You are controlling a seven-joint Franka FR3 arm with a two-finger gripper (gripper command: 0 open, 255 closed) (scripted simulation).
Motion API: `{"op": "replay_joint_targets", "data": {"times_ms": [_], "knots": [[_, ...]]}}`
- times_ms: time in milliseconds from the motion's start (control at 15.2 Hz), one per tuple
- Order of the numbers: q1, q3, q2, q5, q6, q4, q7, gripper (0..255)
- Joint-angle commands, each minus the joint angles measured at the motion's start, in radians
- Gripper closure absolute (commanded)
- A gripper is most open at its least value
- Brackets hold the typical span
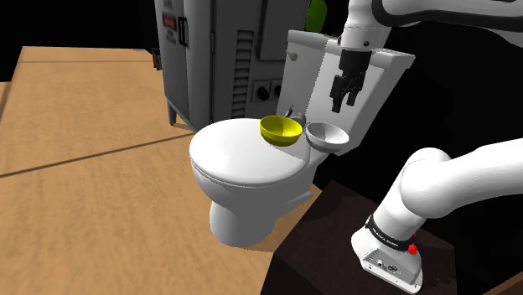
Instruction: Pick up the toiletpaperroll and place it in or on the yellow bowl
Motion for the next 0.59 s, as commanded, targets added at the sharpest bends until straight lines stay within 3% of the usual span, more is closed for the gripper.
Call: {"op": "replay_joint_targets", "data": {"times_ms": [0,528], "knots": [[0.000,0.000,0.000,0.000,0.000,0.000,0.000,0],[-0.083,-0.025,0.278,0.060,0.202,0.101,0.201,0]]}}
